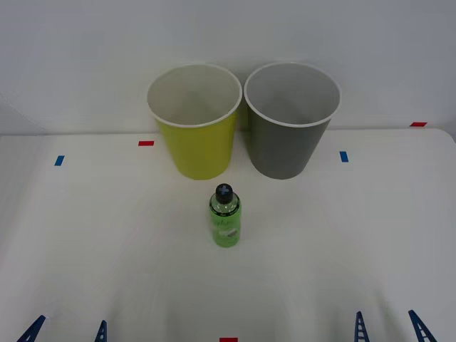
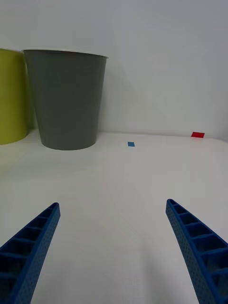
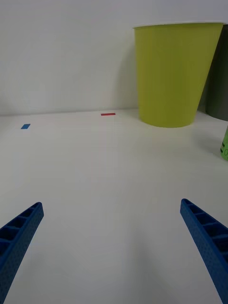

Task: Put cans in the gray bin and PET bottles in the light green bin.

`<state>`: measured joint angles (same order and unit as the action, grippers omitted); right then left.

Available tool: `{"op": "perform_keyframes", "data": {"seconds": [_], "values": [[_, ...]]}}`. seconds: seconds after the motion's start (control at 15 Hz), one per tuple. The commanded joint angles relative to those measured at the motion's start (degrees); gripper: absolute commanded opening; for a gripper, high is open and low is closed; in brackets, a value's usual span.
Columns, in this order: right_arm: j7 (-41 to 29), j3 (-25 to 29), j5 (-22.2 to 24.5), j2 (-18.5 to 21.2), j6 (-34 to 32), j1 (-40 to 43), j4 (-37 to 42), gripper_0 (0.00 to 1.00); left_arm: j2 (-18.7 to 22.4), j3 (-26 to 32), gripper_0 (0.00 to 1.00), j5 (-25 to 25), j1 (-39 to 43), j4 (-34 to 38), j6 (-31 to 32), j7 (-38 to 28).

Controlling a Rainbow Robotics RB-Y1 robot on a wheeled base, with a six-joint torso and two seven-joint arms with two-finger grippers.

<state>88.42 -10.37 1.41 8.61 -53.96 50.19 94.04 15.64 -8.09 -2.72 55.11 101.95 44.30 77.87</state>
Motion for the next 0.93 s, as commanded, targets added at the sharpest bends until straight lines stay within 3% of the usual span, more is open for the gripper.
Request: {"op": "perform_keyframes", "data": {"seconds": [0.07, 0.93], "values": [[0.00, 0.00, 0.00, 0.00, 0.00, 0.00, 0.00, 0.77, 0.00, 0.00, 1.00, 0.00, 0.00, 0.00, 0.00, 0.00], [0.00, 0.00, 0.00, 0.00, 0.00, 0.00, 0.00, 0.77, 0.00, 0.00, 1.00, 0.00, 0.00, 0.00, 0.00, 0.00]]}}
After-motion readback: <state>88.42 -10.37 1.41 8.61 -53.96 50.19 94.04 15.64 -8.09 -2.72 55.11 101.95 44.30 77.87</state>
